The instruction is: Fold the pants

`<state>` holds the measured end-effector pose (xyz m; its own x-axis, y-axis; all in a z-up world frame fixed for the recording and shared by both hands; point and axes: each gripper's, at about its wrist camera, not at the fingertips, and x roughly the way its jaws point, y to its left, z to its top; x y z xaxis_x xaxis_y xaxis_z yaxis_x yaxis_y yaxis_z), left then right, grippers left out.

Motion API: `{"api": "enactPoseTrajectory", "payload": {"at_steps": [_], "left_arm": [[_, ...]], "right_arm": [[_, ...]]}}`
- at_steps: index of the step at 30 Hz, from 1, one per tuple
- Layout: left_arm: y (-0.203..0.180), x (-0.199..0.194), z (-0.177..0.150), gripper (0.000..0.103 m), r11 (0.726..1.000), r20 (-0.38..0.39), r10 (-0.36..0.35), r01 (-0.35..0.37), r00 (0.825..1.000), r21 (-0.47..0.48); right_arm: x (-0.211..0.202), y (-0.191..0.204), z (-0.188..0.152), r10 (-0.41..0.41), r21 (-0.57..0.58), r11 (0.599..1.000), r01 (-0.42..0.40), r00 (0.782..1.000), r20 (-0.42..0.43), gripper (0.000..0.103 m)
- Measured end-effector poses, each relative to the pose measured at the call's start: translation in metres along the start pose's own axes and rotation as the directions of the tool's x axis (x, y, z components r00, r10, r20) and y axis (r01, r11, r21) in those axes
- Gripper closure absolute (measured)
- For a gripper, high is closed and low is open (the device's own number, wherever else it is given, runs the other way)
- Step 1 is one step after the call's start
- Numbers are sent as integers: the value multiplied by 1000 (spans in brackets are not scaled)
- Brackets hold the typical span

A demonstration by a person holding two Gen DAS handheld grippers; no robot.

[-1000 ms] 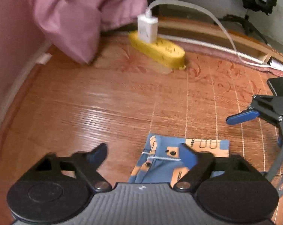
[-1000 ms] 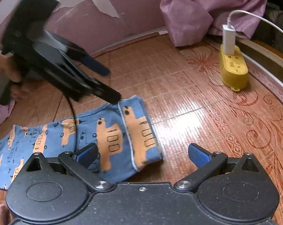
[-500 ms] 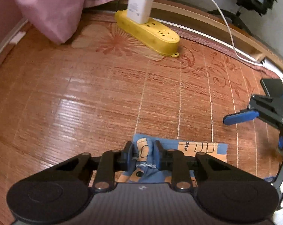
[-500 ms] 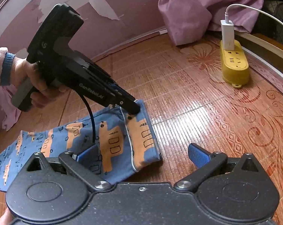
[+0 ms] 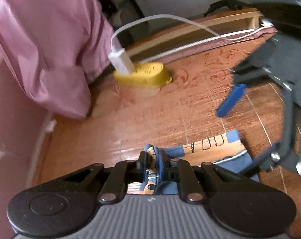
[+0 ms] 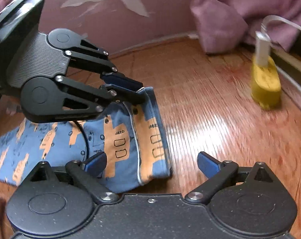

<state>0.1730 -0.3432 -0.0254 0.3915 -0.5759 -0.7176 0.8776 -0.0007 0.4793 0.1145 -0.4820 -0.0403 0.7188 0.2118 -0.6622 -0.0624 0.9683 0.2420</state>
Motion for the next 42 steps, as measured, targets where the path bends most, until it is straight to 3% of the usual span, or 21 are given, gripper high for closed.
{"api": "enactPoseTrajectory", "payload": {"at_steps": [3,7,13,18,21,23,25,27,29,32,35,36,37,39,40,42], "left_arm": [[-16,-20,-6,91,994,74,49,-56,996,89],[-25,-41,-9,91,991,113,51,-64,992,116],[-37,-53,-14,91,982,153,68,-93,986,163],[-37,-54,-16,91,981,166,78,-106,983,162],[-32,-46,-17,91,989,142,79,-96,987,111],[-24,-38,-19,91,995,112,85,-90,990,44],[-9,-31,-20,85,995,64,49,-43,997,-91],[8,-28,-24,81,970,40,1,8,999,-245],[27,-32,-32,55,894,30,-7,20,1000,-448],[46,-47,-51,50,748,37,-3,26,999,-663],[53,-60,-76,45,559,63,-56,84,996,-825],[52,-64,-88,43,471,93,-78,119,993,-874],[51,-68,-101,41,387,121,-76,141,990,-911],[46,-73,-117,40,258,165,-45,171,985,-951],[41,-75,-125,40,204,195,-25,196,980,-959],[34,-79,-135,39,132,254,-5,253,967,-958]], "right_arm": [[0,-4,5,52,-102,994,-50,998,21,10],[8,-14,9,97,-171,981,-92,995,20,15],[14,-40,17,229,-62,972,-227,973,32,37],[23,-45,16,289,7,957,-289,957,-19,70],[22,-47,15,289,25,957,-289,957,-13,87],[21,-48,16,300,59,952,-299,954,-6,89],[19,-49,16,298,78,952,-297,954,-1,90],[19,-49,15,289,98,953,-287,957,-5,91],[18,-48,14,278,119,954,-275,961,-9,92],[16,-47,12,255,136,958,-251,967,-9,92],[12,-45,9,236,163,959,-232,972,-7,92],[12,-43,8,224,168,961,-220,975,-8,92],[11,-40,8,209,172,964,-204,978,-10,92],[9,-30,11,168,162,973,-165,986,-3,92],[6,-24,13,142,149,979,-141,990,1,92],[1,-7,15,93,114,989,-93,996,8,92]]}}
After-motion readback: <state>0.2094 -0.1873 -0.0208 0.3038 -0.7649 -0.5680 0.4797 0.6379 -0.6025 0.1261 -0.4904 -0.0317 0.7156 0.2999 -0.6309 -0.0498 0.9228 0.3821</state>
